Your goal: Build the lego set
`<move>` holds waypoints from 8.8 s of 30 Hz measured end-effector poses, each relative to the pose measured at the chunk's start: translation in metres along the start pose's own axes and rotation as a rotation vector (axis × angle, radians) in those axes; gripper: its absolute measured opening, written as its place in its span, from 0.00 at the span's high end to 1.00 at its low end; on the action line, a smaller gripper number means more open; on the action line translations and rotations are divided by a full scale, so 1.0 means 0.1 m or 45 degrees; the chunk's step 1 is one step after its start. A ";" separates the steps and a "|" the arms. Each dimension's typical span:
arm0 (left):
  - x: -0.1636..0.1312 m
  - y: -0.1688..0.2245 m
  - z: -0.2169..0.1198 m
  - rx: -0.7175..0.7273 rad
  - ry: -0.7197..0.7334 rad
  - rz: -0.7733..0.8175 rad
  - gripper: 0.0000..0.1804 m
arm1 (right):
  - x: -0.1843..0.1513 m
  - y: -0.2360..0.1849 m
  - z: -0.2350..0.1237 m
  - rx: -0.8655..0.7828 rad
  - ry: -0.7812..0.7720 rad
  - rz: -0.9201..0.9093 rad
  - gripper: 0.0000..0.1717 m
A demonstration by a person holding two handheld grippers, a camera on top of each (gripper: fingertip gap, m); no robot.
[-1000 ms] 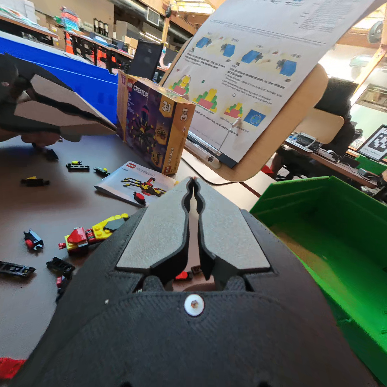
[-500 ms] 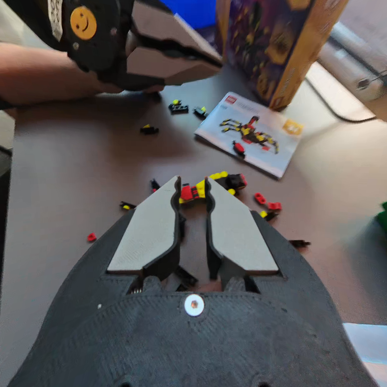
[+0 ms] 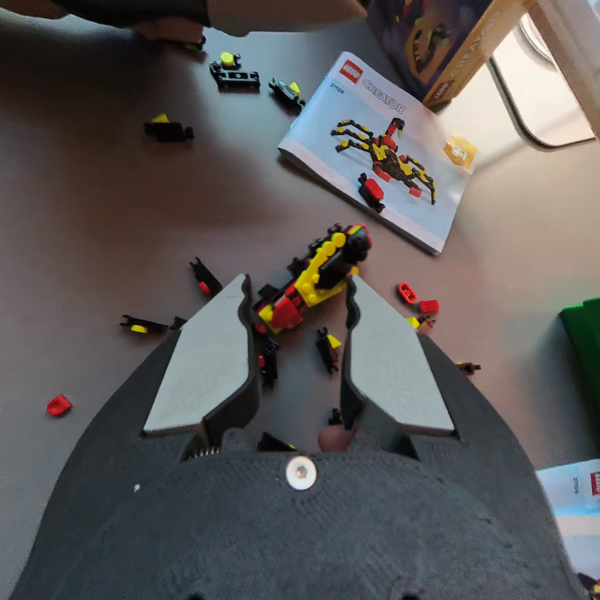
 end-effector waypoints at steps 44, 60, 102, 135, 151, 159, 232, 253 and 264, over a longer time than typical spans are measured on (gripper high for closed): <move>0.18 0.41 -0.17 -0.273 0.160 0.171 0.97 | 0.09 0.24 -0.06 -0.074 0.153 -0.188 0.91; 0.58 0.26 -0.38 -0.486 0.504 -0.450 0.82 | 0.59 -0.23 -0.57 0.309 0.694 -0.188 0.92; 0.67 0.47 -0.48 -0.774 0.536 -0.524 0.82 | 0.66 -0.39 -0.68 0.319 0.851 -0.210 0.96; 0.71 0.70 -0.52 -0.717 0.510 -0.180 0.82 | 0.52 -0.52 -0.71 0.607 0.793 -0.189 0.94; 0.64 0.73 -0.49 -0.715 0.451 -0.133 0.82 | 0.48 -0.53 -0.63 0.388 0.779 -0.412 0.93; 0.52 0.74 -0.40 -0.639 0.354 -0.005 0.82 | 0.46 -0.47 -0.49 0.169 0.686 -0.559 0.93; 0.51 0.85 -0.31 -0.435 0.315 0.311 0.81 | 0.41 -0.51 -0.43 0.118 0.731 -0.642 0.92; 0.90 0.48 -0.46 -0.599 0.586 -0.459 0.82 | 0.82 -0.46 -0.86 0.785 1.008 0.222 0.93; 0.97 0.33 -0.43 -0.781 0.524 -0.984 0.82 | 0.96 -0.33 -0.91 1.034 1.103 0.613 0.93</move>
Point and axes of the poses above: each gripper's, where its closed fingertips meet, z out along the fingers, x out of its top, y = z × x across the jaws, the point moved 1 cm from there along -z, back along the fingers, and after that the axes turned 14 degrees about z, right-handed, at the moved point
